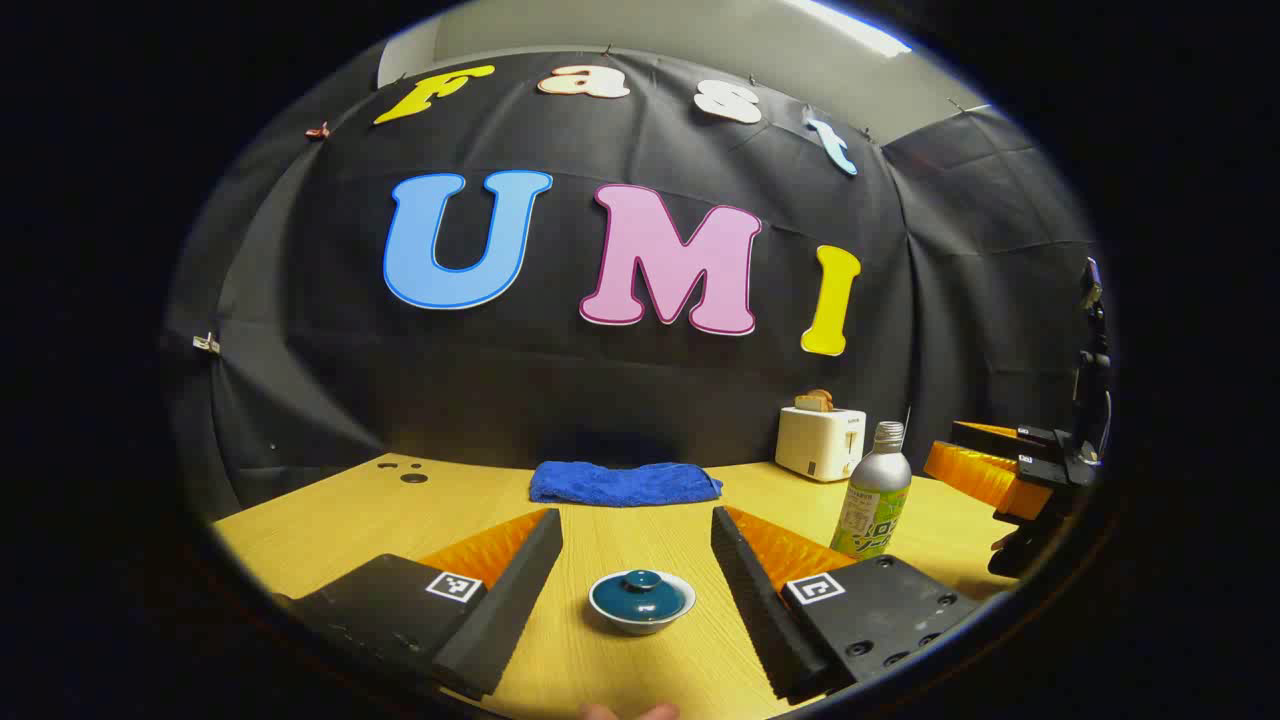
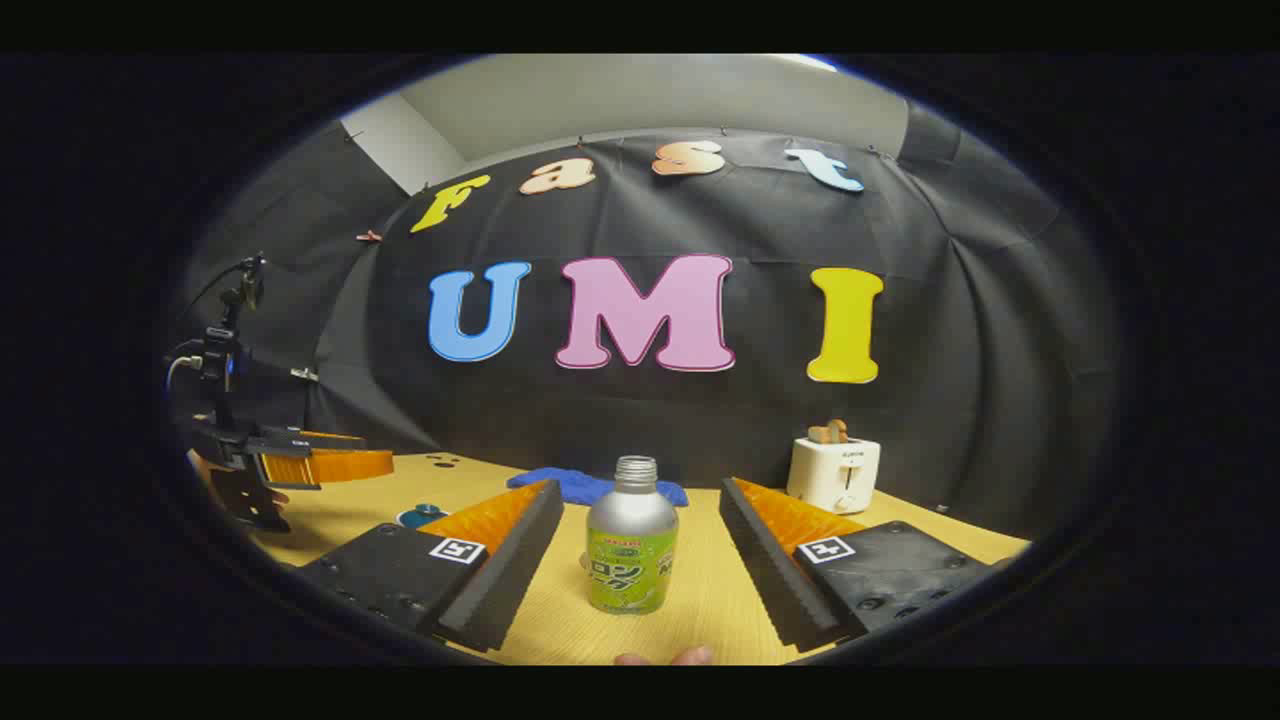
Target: Open the teacup lid with one hand, grasp the water bottle and pour water into the teacup with the other hand; after pouring, place the water bottle on the coaster and then close the teacup lid.
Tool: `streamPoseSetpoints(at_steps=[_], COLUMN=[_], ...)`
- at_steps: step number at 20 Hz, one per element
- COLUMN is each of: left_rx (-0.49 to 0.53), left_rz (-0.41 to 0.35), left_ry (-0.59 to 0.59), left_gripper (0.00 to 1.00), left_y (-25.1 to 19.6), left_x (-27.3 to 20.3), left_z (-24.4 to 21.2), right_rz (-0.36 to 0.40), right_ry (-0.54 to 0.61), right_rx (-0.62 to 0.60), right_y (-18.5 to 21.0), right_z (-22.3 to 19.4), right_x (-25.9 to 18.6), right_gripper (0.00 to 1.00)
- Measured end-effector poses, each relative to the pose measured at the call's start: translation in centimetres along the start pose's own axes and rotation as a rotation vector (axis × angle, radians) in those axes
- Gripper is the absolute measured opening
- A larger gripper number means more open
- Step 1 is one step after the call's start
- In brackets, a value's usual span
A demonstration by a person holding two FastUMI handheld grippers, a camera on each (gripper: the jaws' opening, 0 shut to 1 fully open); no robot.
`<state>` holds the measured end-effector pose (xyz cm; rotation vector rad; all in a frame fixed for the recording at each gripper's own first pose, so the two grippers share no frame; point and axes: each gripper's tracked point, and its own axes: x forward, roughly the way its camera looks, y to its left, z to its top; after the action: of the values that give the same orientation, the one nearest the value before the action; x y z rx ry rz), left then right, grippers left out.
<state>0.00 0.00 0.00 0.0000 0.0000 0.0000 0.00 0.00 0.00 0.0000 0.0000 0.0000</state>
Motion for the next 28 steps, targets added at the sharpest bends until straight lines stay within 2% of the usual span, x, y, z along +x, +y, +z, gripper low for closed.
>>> streamPoseSetpoints(at_steps=[17,28], left_rx=[0.000,0.043], left_rz=[-0.008,0.028], left_ry=[0.030,0.185], left_gripper=[0.95,0.95], left_y=[-0.3,0.1], left_x=[0.4,3.1], left_z=[-1.1,-6.7], right_rz=[-0.002,0.074], right_ry=[0.001,0.016], right_rx=[0.001,0.020], right_y=[0.0,0.0], right_z=[0.0,-0.8], right_x=[0.2,-0.1], right_gripper=[0.97,0.97])
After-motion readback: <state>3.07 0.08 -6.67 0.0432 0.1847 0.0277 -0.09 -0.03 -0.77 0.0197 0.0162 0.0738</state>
